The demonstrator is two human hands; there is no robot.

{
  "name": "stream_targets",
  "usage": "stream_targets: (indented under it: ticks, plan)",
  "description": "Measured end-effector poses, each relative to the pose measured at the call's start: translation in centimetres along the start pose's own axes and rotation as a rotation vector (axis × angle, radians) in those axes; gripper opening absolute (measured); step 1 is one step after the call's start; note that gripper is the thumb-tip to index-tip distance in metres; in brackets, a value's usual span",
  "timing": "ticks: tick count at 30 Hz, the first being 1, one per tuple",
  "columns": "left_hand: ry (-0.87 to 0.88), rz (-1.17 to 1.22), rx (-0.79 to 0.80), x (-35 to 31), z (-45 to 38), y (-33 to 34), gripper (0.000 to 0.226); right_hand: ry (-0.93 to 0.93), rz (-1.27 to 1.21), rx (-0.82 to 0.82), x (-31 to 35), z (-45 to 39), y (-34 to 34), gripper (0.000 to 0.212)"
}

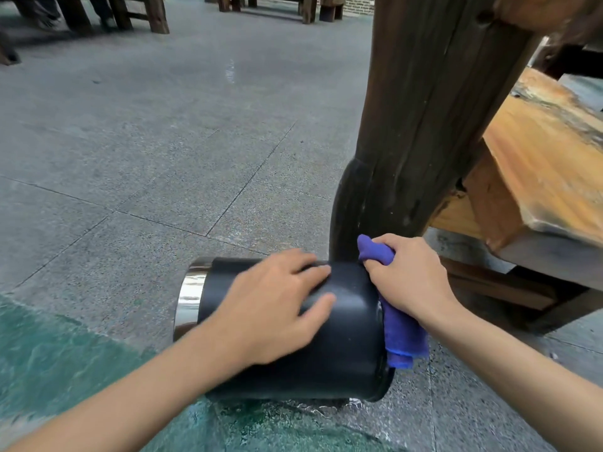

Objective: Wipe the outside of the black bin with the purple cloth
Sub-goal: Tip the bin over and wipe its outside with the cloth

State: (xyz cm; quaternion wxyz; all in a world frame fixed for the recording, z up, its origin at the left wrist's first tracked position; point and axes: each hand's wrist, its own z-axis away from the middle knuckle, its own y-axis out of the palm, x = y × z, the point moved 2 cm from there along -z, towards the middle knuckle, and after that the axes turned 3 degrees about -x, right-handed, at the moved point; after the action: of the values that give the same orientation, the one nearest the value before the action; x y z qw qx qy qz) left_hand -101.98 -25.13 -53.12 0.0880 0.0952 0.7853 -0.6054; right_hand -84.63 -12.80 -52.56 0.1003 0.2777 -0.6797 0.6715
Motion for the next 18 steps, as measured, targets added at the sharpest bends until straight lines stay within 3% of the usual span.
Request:
stream_targets:
  ticks: [3, 8, 14, 18]
  plan:
    - [0.031, -0.133, 0.072, -1.4, 0.1, 2.3, 0.078, -0.084, -0.001, -0.049, 0.4, -0.3, -0.4, 0.042]
    - [0.018, -0.216, 0.026, -0.7, -0.9, 3.3, 0.075, -0.260, -0.046, 0.085, 0.4, -1.8, -1.5, 0.019]
    - [0.013, -0.217, -0.085, -0.6, -0.7, 4.1, 0.071, -0.320, 0.040, 0.304, 0.2, -2.2, -2.0, 0.038]
    - [0.006, -0.241, -0.134, -0.8, -0.8, 4.3, 0.070, -0.384, 0.121, 0.277, 0.7, -1.8, -2.1, 0.048]
